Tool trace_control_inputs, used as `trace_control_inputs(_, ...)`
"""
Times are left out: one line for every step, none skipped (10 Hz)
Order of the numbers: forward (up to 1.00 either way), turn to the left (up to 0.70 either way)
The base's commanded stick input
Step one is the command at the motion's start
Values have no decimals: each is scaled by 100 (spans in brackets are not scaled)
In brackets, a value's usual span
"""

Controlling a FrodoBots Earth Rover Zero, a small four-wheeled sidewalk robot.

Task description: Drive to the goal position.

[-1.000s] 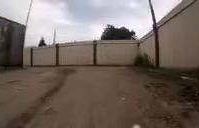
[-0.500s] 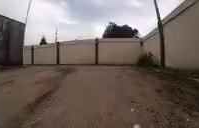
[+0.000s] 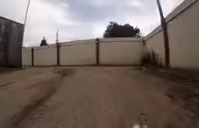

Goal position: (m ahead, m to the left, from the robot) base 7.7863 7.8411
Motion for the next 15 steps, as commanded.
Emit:
trace_control_inputs(70,0)
trace_control_inputs(70,0)
trace_control_inputs(70,0)
trace_control_inputs(70,0)
trace_control_inputs(70,0)
trace_control_inputs(70,0)
trace_control_inputs(70,0)
trace_control_inputs(70,0)
trace_control_inputs(70,0)
trace_control_inputs(70,0)
trace_control_inputs(70,0)
trace_control_inputs(70,0)
trace_control_inputs(70,0)
trace_control_inputs(70,0)
trace_control_inputs(70,0)
